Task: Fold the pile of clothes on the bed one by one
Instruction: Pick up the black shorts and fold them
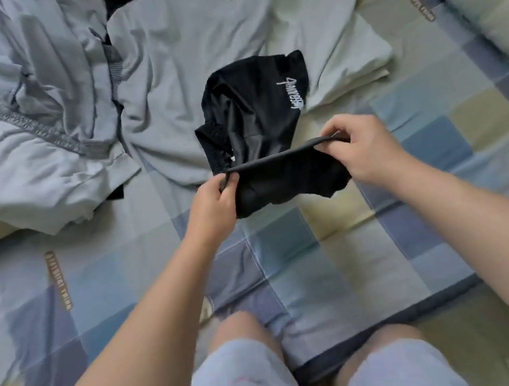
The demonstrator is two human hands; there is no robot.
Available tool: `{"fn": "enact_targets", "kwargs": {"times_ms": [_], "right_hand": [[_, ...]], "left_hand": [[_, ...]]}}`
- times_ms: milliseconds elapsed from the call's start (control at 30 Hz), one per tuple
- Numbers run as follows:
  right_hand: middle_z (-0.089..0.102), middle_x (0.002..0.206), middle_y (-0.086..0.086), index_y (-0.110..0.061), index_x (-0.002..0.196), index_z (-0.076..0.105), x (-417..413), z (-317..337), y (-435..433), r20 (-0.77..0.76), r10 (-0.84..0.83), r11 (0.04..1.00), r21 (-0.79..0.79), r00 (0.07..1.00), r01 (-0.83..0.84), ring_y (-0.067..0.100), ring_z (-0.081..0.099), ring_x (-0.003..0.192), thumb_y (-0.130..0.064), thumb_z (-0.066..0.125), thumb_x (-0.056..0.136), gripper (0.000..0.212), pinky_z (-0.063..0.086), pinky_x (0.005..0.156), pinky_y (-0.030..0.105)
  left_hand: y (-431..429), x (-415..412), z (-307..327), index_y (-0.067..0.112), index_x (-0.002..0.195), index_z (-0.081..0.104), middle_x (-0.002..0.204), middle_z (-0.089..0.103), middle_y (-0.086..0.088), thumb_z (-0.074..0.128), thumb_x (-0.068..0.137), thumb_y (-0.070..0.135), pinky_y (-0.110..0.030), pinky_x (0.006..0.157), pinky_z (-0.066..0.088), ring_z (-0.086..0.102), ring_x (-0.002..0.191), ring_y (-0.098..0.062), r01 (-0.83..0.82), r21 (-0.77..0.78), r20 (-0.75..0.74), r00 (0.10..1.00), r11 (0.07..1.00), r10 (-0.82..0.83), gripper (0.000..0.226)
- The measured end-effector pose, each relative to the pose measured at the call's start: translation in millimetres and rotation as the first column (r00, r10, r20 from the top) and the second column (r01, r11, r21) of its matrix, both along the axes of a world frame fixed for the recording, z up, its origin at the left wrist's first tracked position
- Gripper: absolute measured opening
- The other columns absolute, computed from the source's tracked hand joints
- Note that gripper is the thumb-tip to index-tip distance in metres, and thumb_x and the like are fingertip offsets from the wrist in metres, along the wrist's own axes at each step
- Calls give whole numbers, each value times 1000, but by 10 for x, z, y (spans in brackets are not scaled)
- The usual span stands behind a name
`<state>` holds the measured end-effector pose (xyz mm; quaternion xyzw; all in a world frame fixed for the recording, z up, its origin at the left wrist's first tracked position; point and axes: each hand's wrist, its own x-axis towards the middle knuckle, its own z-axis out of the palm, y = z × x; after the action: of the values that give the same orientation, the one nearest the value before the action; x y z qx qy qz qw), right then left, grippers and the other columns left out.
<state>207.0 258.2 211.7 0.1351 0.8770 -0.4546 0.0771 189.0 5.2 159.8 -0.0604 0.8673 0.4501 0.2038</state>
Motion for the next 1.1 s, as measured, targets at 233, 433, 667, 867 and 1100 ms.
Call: {"fn": "enact_targets", "kwargs": {"times_ms": [233, 433, 667, 867, 1100], "right_hand": [[63, 64, -13, -26, 73, 67, 910, 1698, -316, -3, 9, 969, -246, 1000, -9, 2, 54, 63, -12, 70, 92, 24, 43, 65, 22], [67, 65, -3, -13, 80, 67, 1242, 2923, -796, 35, 46, 887, -461, 998, -25, 9, 62, 58, -10, 63, 98, 18, 51, 53, 25], [69, 78, 10, -11, 84, 66, 1485, 3484, -1469, -12, -29, 817, -577, 999, 17, 20, 69, 74, -7, 61, 98, 16, 61, 69, 41], [65, 98, 20, -8, 91, 63, 1654, 3625, -1911, -27, -135, 740, -668, 990, 83, 28, 69, 89, -8, 57, 101, 11, 62, 68, 37], [72, 99, 4, -17, 108, 62, 1830, 3451, -1859, 14, -210, 649, -746, 978, 151, 19, 72, 93, -8, 52, 103, 15, 60, 81, 39]], "left_hand": [[-173, 726, 1603, 5, 74, 45, 66, 42, -3, 45, 107, 34, -29, 54, 27, 37, 60, -16, -129, -33, -71, 989, 991, 126, 43], [-351, 1008, 2513, 14, 81, 53, 74, 54, 1, 48, 103, 29, -35, 63, 32, 48, 67, -14, -225, -13, -233, 948, 974, 216, 28], [-554, 1804, 3362, 13, 90, 60, 76, 61, 12, 52, 92, 58, -35, 72, 48, 59, 73, -13, -86, 459, -331, 907, 885, 260, 45], [-807, 2190, 3394, 25, 83, 59, 70, 58, 10, 65, 95, 28, -28, 61, 37, 50, 63, -5, 36, 218, -281, 959, 975, 28, 14], [-1183, 2242, 3564, 5, 84, 57, 65, 48, 1, 53, 100, 21, -33, 63, 35, 43, 61, -13, -47, 247, -254, 961, 968, 111, 23]]}}
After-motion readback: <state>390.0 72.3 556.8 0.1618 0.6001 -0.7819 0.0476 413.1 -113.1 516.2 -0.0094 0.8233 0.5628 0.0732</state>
